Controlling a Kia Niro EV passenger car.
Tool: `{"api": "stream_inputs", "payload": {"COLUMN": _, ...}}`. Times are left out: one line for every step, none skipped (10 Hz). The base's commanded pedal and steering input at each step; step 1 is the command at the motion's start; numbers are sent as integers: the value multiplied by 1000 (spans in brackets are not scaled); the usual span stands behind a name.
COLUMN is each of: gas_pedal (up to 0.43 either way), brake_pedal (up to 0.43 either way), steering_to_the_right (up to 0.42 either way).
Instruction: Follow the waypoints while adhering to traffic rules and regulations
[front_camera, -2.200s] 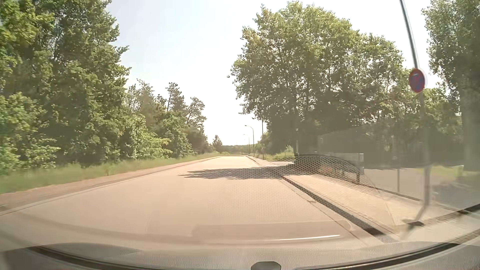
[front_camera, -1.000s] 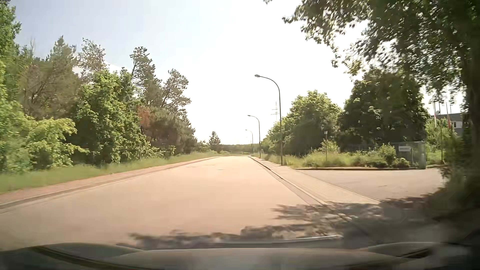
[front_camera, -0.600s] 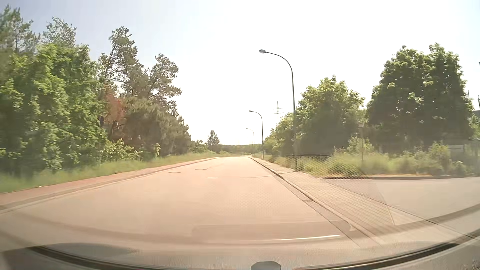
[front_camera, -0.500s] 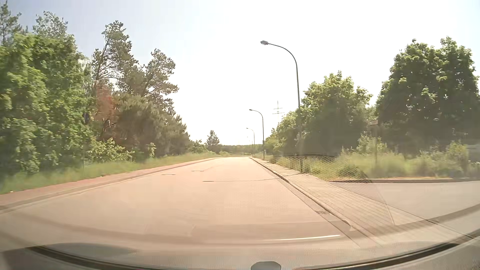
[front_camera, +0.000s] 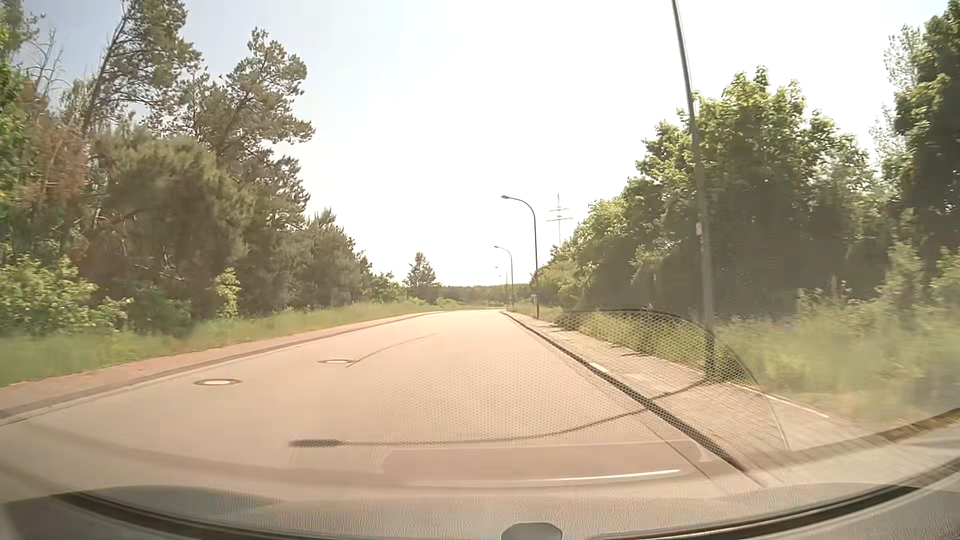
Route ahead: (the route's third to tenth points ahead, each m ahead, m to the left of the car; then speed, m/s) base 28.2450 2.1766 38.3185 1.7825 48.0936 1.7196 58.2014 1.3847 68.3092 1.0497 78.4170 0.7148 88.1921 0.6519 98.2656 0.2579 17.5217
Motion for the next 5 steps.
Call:
{"api": "stream_inputs", "payload": {"gas_pedal": 138, "brake_pedal": 0, "steering_to_the_right": -3}}
{"api": "stream_inputs", "payload": {"gas_pedal": 138, "brake_pedal": 0, "steering_to_the_right": -2}}
{"api": "stream_inputs", "payload": {"gas_pedal": 138, "brake_pedal": 0, "steering_to_the_right": -3}}
{"api": "stream_inputs", "payload": {"gas_pedal": 138, "brake_pedal": 0, "steering_to_the_right": -2}}
{"api": "stream_inputs", "payload": {"gas_pedal": 138, "brake_pedal": 0, "steering_to_the_right": -2}}
